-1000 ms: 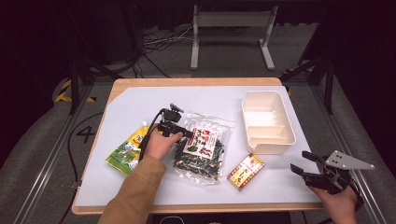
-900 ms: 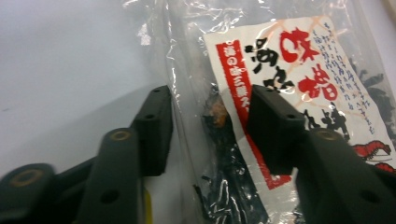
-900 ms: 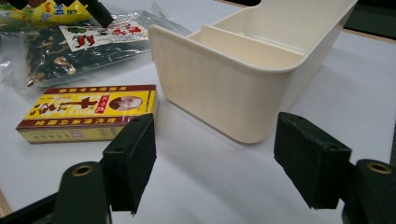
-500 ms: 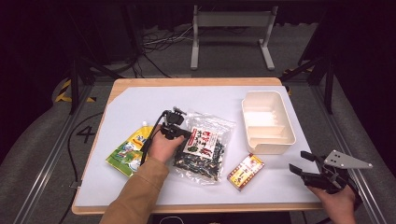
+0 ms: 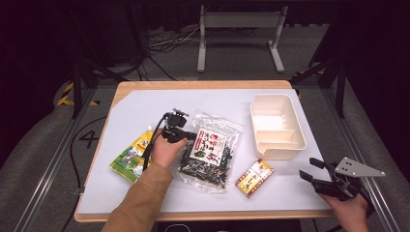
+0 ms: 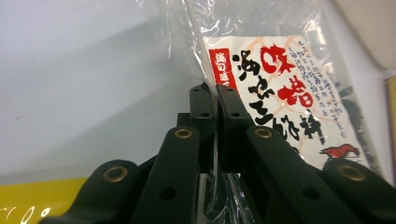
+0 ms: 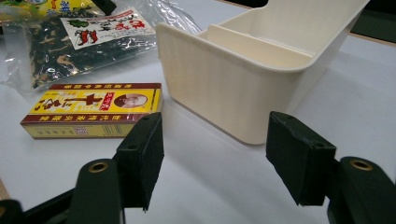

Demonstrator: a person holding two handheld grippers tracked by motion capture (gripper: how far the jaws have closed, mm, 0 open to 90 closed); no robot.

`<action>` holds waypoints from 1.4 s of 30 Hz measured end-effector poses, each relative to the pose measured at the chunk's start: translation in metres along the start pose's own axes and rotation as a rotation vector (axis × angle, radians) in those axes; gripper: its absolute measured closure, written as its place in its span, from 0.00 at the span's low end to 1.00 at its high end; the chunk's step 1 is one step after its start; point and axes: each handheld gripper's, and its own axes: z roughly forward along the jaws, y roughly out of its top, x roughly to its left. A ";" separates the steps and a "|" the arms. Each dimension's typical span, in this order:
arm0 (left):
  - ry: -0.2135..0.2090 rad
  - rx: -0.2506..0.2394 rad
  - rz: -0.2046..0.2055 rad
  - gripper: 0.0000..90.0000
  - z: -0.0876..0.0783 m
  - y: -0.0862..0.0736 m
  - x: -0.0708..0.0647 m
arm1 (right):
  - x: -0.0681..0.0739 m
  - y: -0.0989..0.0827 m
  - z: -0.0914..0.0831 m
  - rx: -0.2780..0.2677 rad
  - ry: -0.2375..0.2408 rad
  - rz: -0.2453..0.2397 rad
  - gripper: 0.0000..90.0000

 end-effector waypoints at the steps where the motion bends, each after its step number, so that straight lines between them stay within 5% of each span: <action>1: 0.001 -0.013 0.000 0.97 -0.003 0.000 -0.001 | 0.000 0.000 0.000 0.000 -0.001 0.003 0.42; 14: -0.037 -0.109 0.042 0.97 -0.037 0.004 -0.018 | 0.001 0.001 0.000 -0.002 -0.001 0.010 0.41; 25: -0.113 -0.201 0.103 0.97 -0.065 0.004 -0.037 | 0.002 0.005 -0.003 -0.020 0.017 0.024 0.41; 42: -0.119 -0.367 0.210 0.96 -0.102 -0.001 -0.060 | 0.015 0.026 0.002 -0.021 0.064 0.034 0.43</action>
